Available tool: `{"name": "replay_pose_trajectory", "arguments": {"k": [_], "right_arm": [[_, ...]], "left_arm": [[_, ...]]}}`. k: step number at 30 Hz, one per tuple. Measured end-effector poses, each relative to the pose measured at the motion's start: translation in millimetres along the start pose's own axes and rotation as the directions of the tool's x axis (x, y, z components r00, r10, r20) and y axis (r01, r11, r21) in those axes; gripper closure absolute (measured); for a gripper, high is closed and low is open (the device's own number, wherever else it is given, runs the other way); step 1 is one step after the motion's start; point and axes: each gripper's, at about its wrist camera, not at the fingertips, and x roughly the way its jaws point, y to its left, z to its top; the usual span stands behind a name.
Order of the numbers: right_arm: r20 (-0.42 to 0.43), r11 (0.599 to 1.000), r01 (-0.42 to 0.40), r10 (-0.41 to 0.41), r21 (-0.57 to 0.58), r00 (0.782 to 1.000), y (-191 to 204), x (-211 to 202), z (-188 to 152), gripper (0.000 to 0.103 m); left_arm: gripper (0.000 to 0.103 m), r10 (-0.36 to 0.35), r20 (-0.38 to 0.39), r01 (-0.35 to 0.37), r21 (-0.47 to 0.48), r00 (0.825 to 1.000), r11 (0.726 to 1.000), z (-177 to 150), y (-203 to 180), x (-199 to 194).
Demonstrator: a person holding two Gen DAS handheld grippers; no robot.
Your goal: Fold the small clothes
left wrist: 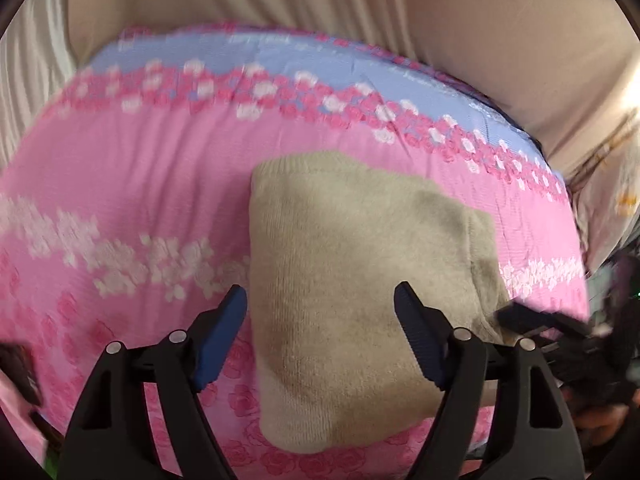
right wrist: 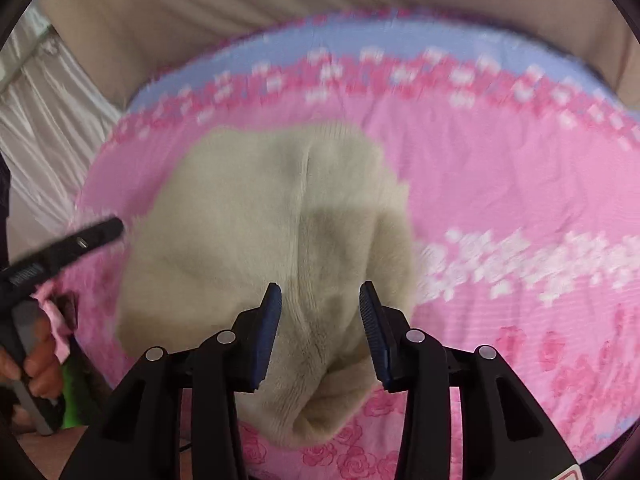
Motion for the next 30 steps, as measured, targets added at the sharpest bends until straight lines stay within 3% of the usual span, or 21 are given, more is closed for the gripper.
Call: {"name": "replay_pose_trajectory", "arguments": {"k": [3,8,17,22,30], "right_arm": [[0.103,0.997,0.067,-0.069,0.027,0.992,6,-39,3,0.055],[0.183,0.991,0.116,-0.127,0.066,0.975,31,-62,-16,0.048],[0.140,0.979,0.183,-0.195,0.092,0.971,47,-56,-51,0.048],[0.146,0.975,0.192,-0.208,0.115,0.967,47,-60,-64,0.048],[0.130,0.976,0.184,-0.198,0.116,0.972,49,-59,-73,0.048]], "left_arm": [[0.021,0.036,0.041,-0.038,0.060,0.999,0.997,2,-14,-20],[0.015,0.041,0.091,-0.045,0.050,0.995,0.998,-4,-30,-45],[0.013,0.126,0.052,-0.130,0.075,0.991,0.989,-39,-36,-42],[0.017,0.132,-0.002,-0.131,0.087,0.991,0.988,-49,-36,-36],[0.021,0.134,-0.022,-0.132,0.081,0.991,0.988,-57,-34,-37]]}}
